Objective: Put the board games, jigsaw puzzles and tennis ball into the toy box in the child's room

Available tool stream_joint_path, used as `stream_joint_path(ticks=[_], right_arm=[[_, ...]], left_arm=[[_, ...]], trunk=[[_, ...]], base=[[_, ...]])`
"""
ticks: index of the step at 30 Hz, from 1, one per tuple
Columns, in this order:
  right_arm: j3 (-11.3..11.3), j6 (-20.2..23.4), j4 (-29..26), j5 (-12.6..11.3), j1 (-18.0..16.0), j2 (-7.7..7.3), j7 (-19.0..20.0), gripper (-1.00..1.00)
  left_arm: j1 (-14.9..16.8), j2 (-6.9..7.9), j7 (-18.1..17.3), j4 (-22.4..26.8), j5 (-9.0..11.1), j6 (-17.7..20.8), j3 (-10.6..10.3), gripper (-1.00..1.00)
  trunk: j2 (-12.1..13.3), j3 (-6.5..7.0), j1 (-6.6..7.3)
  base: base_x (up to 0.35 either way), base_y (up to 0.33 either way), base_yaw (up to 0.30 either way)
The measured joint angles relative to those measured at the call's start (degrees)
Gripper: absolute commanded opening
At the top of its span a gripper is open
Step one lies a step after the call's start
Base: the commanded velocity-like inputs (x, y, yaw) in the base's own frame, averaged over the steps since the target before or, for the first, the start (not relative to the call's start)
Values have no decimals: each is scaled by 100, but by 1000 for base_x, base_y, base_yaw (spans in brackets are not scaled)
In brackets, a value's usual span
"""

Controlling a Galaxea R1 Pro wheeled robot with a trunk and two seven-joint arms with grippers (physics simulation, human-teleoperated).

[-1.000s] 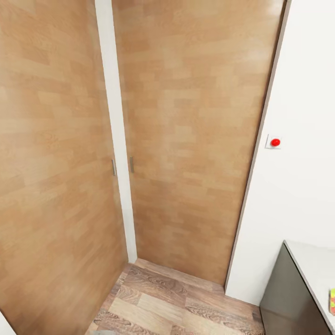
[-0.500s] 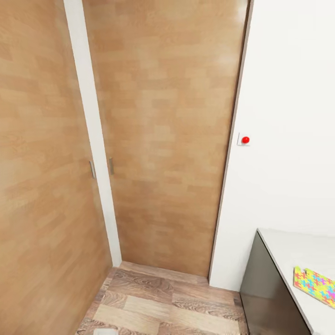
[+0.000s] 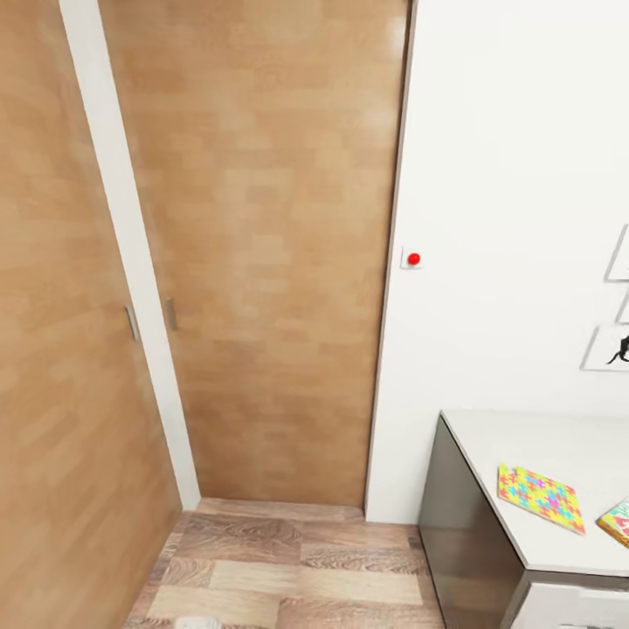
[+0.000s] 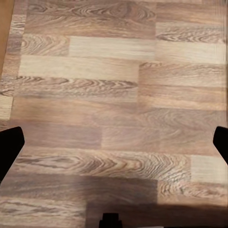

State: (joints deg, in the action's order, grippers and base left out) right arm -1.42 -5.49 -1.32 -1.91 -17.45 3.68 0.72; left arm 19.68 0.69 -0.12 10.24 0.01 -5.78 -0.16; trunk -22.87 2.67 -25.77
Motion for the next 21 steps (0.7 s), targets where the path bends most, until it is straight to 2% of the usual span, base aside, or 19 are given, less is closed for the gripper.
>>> stream_joint_path(ticks=[7, 14, 21], right_arm=[[4, -8, 1, 0, -1, 0, 1, 100], [6, -192, 2, -5, 1, 1, 0, 100], [5, -305, 2, -7, 13, 1, -2, 100]], left_arm=[[-1, 1, 3, 2, 6, 0, 1, 100], [-1, 1, 4, 2, 7, 0, 1, 100], [-2, 1, 4, 2, 7, -7, 0, 100]], trunk=[[0, 0, 0], [0, 0, 1], [0, 0, 1]], base=[[-110, 212, -210], [-26, 208, -46], [-5, 61, -18]])
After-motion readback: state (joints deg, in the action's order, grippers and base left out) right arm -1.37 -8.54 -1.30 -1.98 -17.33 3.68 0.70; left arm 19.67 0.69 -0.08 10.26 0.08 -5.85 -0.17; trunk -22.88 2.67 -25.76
